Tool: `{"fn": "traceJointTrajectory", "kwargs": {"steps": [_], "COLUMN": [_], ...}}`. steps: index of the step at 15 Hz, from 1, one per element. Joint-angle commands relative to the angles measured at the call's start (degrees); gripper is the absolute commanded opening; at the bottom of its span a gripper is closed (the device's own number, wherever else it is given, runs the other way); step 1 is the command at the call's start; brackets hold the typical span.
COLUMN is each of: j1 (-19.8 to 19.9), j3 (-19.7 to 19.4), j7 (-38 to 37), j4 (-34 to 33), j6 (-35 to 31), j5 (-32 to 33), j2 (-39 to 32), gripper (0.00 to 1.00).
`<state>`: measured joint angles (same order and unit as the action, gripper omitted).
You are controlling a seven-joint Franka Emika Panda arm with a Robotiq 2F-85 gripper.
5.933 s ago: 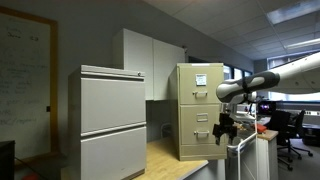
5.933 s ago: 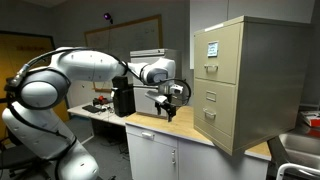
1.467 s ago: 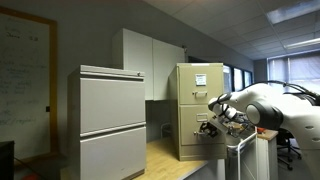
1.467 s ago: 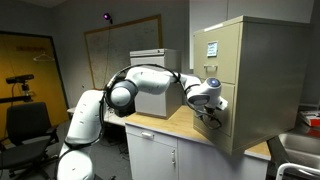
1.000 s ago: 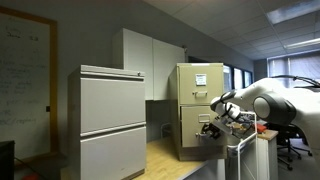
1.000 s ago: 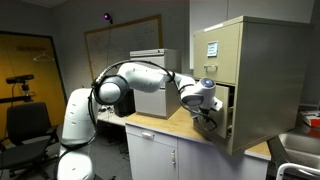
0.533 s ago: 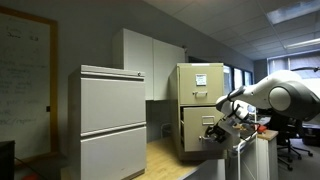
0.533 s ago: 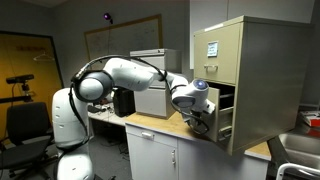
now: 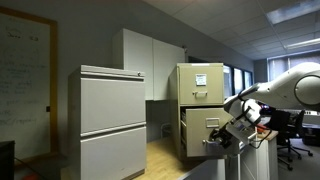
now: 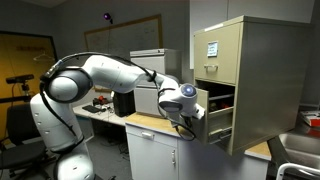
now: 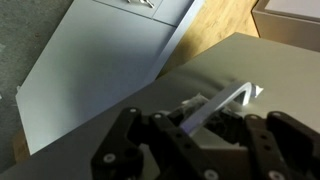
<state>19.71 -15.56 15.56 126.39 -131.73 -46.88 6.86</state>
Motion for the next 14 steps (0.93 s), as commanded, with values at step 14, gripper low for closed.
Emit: {"fn": "traceJointTrajectory", "kwargs": {"steps": [14], "j1": [-0.35], "j3": [-8.44], "j7": [6.48], "j4": [30.37], "j6": [6.8], "j5": [0.88], "j2": [23.59], "gripper": [0.35]}}
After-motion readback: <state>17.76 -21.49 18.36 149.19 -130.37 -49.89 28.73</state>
